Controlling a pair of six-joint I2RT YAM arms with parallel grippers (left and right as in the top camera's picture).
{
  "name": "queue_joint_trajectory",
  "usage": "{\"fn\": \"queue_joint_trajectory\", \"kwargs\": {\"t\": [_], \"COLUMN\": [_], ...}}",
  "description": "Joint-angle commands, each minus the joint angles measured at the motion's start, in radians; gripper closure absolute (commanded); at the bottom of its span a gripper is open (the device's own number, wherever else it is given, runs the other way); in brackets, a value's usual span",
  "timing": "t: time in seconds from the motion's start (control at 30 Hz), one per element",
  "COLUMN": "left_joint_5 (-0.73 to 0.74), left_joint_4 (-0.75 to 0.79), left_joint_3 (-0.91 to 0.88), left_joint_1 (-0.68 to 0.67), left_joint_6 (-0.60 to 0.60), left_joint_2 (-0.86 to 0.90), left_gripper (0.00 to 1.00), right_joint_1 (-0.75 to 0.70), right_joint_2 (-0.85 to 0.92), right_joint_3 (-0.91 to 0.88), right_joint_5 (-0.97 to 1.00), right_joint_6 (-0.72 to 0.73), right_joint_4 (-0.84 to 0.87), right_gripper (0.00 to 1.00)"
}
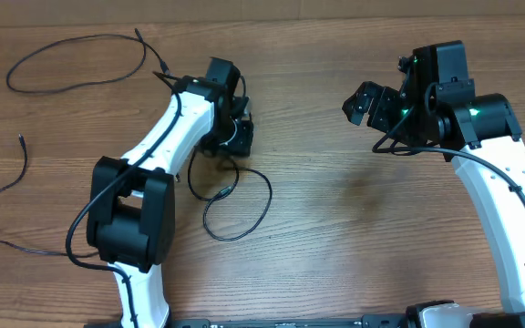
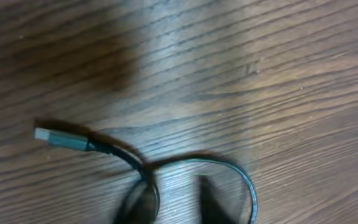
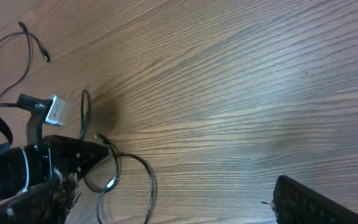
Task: Untangle cables
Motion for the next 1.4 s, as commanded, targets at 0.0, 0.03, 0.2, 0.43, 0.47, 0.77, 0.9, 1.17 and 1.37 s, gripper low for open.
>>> {"fn": "queue_joint_trajectory", "kwargs": {"t": [0.0,0.03,0.2,0.43,0.47,0.77,0.9,1.17,1.37], "left_joint_5": [0.145,0.228,0.556,0.546,0.509,0.042,-0.214,-0.271,-0.413], "left_joint_4": [0.056,0.09,0.333,0.307,0.264,-0.351,-0.539,-0.7,-0.697], "left_joint_3": [0.027,0.045,0.224,0.426,0.425,0.558,0.598,0.594,0.424], "left_joint_1": [-0.007,-0.003,-0.006,-0.019,-0.023,0.092,0.238,0.504,0.545], "left_joint_6": [-0.113,-0.168,-0.348,-0.361,-0.353,-0.248,-0.405,-0.395,-0.458], "left_joint_2": [0.003,0.003,0.003,0.003,0.004,-0.024,-0.103,-0.317,-0.533], "left_gripper": [0.96,0.96,0.96,0.5,0.43,0.44,0.29,0.0,0.0], "right_joint_1": [-0.002,-0.002,-0.002,-0.002,-0.002,-0.002,-0.002,-0.002,-0.002], "right_joint_2": [-0.005,-0.005,-0.005,-0.005,-0.005,-0.005,-0.005,-0.005,-0.005], "right_joint_3": [0.006,0.006,0.006,0.006,0.006,0.006,0.006,0.006,0.006], "right_joint_5": [0.006,0.006,0.006,0.006,0.006,0.006,0.006,0.006,0.006], "right_joint_6": [-0.006,-0.006,-0.006,-0.006,-0.006,-0.006,-0.006,-0.006,-0.006], "right_joint_4": [0.002,0.002,0.002,0.002,0.002,0.002,0.002,0.002,0.002], "right_gripper": [0.0,0.0,0.0,0.0,0.0,0.0,0.0,0.0,0.0]}}
